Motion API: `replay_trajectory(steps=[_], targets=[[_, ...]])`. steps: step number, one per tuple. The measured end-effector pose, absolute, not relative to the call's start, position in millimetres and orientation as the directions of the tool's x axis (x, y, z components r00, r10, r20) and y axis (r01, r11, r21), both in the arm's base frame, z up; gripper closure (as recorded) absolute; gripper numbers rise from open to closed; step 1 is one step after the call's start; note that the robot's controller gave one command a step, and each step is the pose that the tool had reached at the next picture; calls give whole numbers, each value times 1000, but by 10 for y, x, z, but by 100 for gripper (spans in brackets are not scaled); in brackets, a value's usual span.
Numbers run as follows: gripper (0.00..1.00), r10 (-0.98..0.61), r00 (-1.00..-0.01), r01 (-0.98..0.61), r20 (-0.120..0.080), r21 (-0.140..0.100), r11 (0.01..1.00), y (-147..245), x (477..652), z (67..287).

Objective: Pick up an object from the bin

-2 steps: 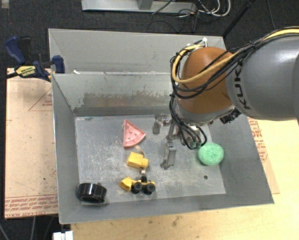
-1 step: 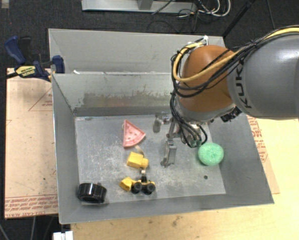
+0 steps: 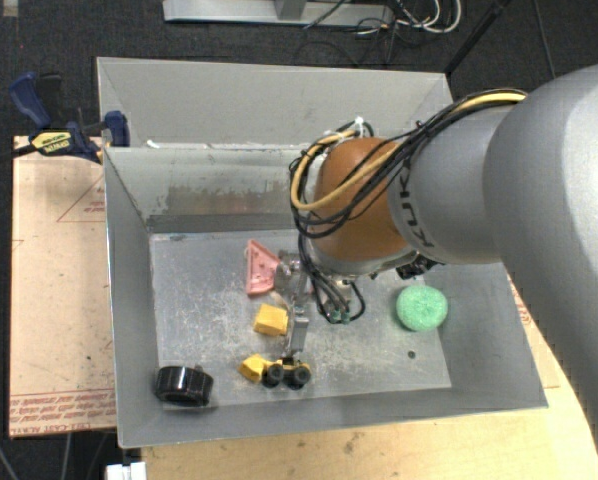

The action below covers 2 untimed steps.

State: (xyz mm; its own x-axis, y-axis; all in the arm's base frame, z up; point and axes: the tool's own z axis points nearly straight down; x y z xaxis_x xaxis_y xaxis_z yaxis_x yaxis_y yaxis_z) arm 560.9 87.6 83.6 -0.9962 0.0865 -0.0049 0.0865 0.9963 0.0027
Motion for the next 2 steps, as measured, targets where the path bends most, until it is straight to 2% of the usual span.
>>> replay_trajectory(steps=[1,2], targets=[[0,-62,-998,-62,2,0,998,1045,5103,1186],[0,-45,-999,-45,-6,2,999,1044,5174,1297]])
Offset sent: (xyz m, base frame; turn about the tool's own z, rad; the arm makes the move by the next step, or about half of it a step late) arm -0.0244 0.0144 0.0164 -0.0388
